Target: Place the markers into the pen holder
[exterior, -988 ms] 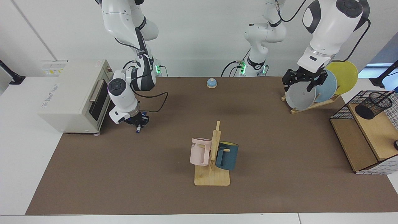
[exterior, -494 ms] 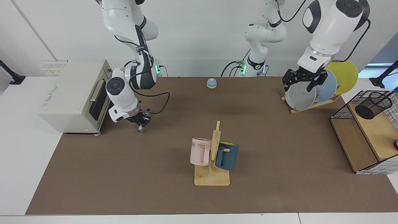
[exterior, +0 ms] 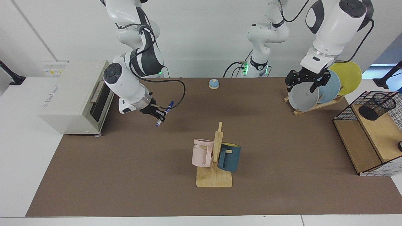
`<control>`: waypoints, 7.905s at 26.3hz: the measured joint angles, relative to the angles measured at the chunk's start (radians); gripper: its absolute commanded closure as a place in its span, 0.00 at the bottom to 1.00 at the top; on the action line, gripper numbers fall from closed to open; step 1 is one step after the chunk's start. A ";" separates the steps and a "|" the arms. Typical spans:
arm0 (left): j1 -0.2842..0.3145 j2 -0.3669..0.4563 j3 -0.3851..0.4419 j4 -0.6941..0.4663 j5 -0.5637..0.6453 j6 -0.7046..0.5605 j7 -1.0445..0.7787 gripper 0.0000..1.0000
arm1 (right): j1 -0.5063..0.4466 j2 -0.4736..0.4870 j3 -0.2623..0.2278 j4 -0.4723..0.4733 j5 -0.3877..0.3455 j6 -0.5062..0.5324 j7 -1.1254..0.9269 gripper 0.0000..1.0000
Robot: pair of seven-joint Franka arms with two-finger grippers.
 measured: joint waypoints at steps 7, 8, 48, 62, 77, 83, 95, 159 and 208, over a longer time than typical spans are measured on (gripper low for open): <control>0.000 0.000 0.000 0.000 0.000 -0.001 0.000 0.00 | 0.052 0.000 0.002 0.058 0.099 -0.010 0.224 1.00; 0.000 0.000 0.000 0.000 0.000 -0.001 0.000 0.00 | 0.066 0.000 0.003 0.065 0.110 -0.008 0.257 1.00; -0.098 -0.003 -0.055 0.000 -0.036 0.001 0.493 0.00 | 0.297 0.008 0.007 0.090 0.515 0.287 1.017 1.00; -0.207 -0.002 -0.068 -0.001 -0.037 0.145 0.956 0.00 | 0.321 0.009 0.006 0.090 0.515 0.326 1.069 1.00; -0.211 0.029 -0.135 -0.003 -0.037 0.225 1.267 0.08 | 0.333 0.011 0.006 0.090 0.516 0.326 1.069 1.00; -0.211 0.029 -0.166 -0.003 -0.035 0.231 1.280 0.68 | 0.333 0.012 0.006 0.090 0.516 0.326 1.069 1.00; -0.211 0.030 -0.170 -0.003 -0.028 0.260 1.348 1.00 | 0.333 0.013 0.006 0.090 0.516 0.328 1.069 1.00; 0.231 0.051 -0.121 0.068 0.563 0.036 1.583 1.00 | -0.060 -0.161 -0.028 0.090 -0.205 -0.233 -0.236 0.00; 0.437 0.265 -0.121 0.265 0.833 0.134 1.803 1.00 | -0.129 -0.239 -0.026 0.176 -0.324 -0.334 -0.500 0.00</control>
